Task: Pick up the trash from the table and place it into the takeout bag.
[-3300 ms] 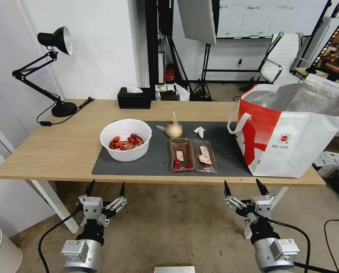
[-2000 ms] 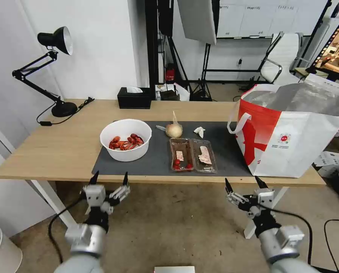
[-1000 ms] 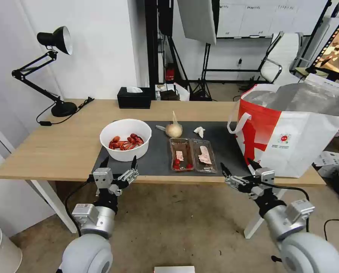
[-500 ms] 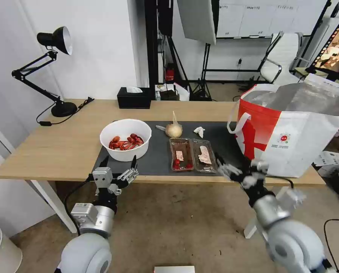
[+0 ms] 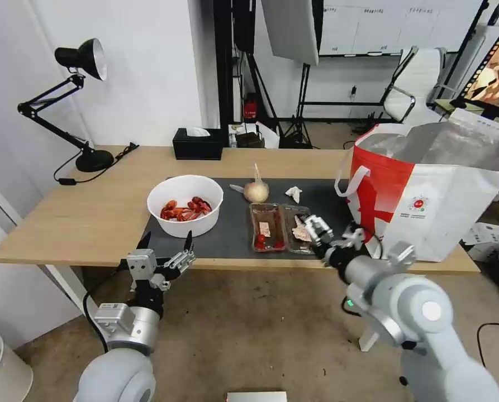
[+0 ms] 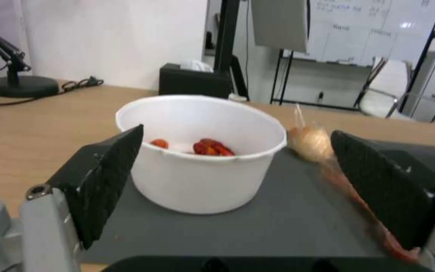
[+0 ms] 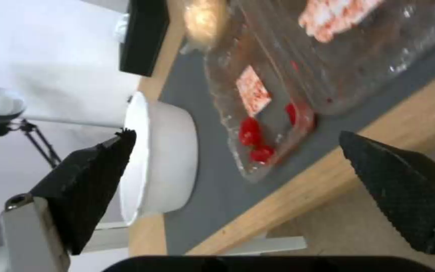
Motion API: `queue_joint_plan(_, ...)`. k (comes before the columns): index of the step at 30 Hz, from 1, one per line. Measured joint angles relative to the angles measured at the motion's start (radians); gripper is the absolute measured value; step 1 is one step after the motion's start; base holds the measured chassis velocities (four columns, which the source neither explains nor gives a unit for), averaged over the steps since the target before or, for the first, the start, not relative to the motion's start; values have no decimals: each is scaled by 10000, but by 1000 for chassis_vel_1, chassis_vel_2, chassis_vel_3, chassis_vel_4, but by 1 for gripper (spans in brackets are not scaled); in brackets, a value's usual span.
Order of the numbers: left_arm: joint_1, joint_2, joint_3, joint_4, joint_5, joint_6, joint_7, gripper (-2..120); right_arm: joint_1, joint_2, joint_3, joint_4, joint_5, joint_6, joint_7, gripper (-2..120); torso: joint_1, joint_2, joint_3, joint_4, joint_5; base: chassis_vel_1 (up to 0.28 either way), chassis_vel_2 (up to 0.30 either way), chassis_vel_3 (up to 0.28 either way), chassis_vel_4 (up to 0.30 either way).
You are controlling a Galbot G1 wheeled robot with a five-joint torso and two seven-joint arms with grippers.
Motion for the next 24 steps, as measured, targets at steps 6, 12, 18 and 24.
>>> queue_joint_plan(6, -12, -6, 4, -22, 29, 125, -30, 100, -50, 267, -137, -213, -585, 0, 46, 100, 0, 0, 0, 0, 0, 0, 0, 0, 0)
queue_joint_plan(12, -97, -53, 67, -7, -86, 78, -31, 100, -11, 265, -7, -501, -715, 9, 126, 100, 0, 0, 0, 0, 0, 0, 0, 0, 0)
queue_joint_plan(18, -45, -94, 80, -81, -44, 22, -29, 100, 35, 359, 57, -706, -620, 14, 137, 100, 0, 0, 0, 0, 1, 0, 0, 0, 0)
queue_joint_plan(24, -42, -138, 107, -136, -65, 6, -10, 100, 163, 535, 128, -971, -466, 44, 138, 100, 0, 0, 0, 0, 1, 0, 0, 0, 0)
